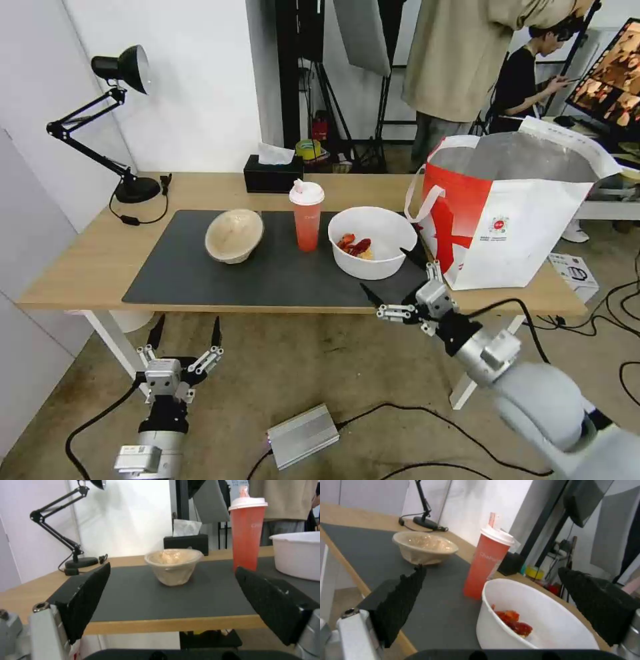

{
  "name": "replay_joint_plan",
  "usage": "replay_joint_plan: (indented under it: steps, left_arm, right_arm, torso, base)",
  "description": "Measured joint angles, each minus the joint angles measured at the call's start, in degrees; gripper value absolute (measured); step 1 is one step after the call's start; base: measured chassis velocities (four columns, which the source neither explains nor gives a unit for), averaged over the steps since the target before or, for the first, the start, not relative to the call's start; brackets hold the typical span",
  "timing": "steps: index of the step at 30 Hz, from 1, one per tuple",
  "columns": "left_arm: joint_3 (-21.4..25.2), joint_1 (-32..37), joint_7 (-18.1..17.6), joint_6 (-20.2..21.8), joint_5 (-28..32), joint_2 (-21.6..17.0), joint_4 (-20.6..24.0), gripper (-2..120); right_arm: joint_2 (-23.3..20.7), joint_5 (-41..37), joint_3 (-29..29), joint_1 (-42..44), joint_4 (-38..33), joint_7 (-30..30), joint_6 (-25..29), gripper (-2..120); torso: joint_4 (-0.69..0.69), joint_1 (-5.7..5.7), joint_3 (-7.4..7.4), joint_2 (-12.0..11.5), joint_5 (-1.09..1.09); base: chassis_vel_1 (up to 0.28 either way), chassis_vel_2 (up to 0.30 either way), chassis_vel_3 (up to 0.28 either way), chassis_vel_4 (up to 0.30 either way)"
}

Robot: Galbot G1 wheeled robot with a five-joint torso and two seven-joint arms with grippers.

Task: Pick up the trash from the table and place it into the takeout bag.

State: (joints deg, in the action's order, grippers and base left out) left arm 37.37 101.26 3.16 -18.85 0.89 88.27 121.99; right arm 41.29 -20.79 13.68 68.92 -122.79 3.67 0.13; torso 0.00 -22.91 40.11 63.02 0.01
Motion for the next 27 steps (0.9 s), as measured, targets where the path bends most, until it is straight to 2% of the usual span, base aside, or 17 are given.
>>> replay_joint_plan:
  steps: [4,7,13,15,23,27]
  left_arm:
    - [0.04,-0.04,0.19,-0.02,-0.01,0.12,-0.26,100]
    - [0.07,-0.18,0.53,-0.02,-0.07,0.48,-0.75,100]
    - [0.11,-0.31,0.65,-0.02,-0.14,0.93,-1.44,100]
    - [0.02,-0.52,0.66,-0.01,-0.23,1.08,-2.04,100]
    - [0.37,-1.09,0.65,0.03,-0.16,1.02,-2.74,100]
    - [0.88,-1.19,0.66,-0.05,0.24,0.85,-3.21,100]
  right_arm:
    - [-1.69,-1.03,-2.48,-4.32,1.32,0.24,-1.17,100]
    - [-4.95,-4.18,-6.17,-10.25,2.61,0.67,-3.33,100]
    - [-8.29,-6.79,-10.89,-16.32,4.60,1.05,-4.12,100]
    - [-9.79,-8.99,-14.21,-19.60,5.68,1.65,-4.65,100]
    - [-11.48,-15.29,-21.57,-27.89,7.61,2.76,-8.76,100]
    - [-12.91,-22.50,-26.29,-34.60,8.14,4.43,-12.56,100]
  torso:
    - [0.00,-0.01,0.00,0.00,0.00]
    - [0.00,0.00,0.00,0.00,-0.01]
    - [0.00,-0.01,0.00,0.00,-0.01]
    - [0.00,0.00,0.00,0.00,0.00]
    - [0.00,0.00,0.00,0.00,0.00]
    - [0.00,0.00,0.00,0.00,-0.01]
  base:
    - [0.000,0.000,0.000,0.000]
    - [0.000,0.000,0.000,0.000]
    - [0.000,0.000,0.000,0.000]
    - [0.000,0.000,0.000,0.000]
    - [0.000,0.000,0.000,0.000]
    - [0.000,0.000,0.000,0.000]
